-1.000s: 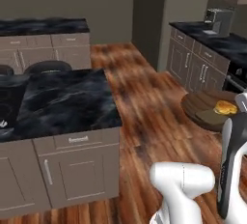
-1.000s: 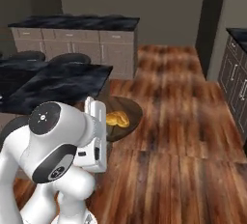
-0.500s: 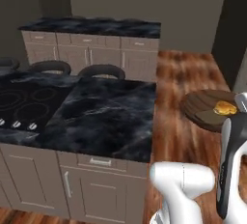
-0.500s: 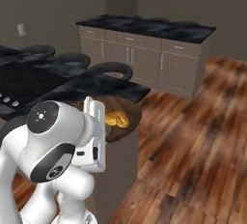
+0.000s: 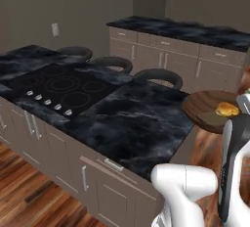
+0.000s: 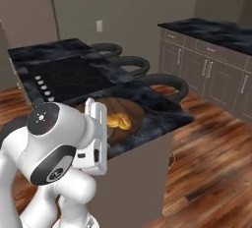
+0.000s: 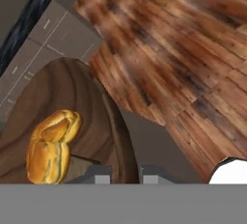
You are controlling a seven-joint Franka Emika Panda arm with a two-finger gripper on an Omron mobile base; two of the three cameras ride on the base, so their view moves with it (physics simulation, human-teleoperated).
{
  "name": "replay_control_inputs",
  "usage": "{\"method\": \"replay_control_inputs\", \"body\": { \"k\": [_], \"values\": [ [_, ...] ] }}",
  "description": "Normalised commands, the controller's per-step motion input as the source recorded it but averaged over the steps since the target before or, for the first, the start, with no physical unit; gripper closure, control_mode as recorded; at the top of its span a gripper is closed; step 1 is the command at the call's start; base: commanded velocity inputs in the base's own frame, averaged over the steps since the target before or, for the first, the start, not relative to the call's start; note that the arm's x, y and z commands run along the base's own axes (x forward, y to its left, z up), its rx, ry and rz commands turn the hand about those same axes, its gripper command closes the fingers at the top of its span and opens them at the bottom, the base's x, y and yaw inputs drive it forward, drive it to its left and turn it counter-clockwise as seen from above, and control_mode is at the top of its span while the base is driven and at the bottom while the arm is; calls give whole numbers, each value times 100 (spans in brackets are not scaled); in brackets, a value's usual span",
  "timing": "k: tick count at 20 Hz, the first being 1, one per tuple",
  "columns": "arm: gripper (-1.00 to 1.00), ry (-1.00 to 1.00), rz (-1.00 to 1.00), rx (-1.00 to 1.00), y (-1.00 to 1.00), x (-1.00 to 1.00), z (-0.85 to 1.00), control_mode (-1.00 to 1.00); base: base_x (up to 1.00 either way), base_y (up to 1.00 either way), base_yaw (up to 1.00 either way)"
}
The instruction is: Pick up the heated bread from the toaster oven and place it in the bowl. Then move the bread bowl to the dining counter.
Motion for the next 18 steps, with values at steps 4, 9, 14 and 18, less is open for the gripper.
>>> {"method": "replay_control_inputs", "body": {
  "k": [4, 9, 14, 18],
  "values": [
    [100, 0, 0, 0, 0, 0, 0, 100, 22, -87, 63],
    [100, 19, 34, 1, -12, 77, -3, -100, 14, -15, 11],
    [100, 25, 15, -2, 14, 100, -24, -100, 0, 0, 0],
    [100, 10, 10, -2, 32, 100, -59, -100, 0, 0, 0]
  ]
}}
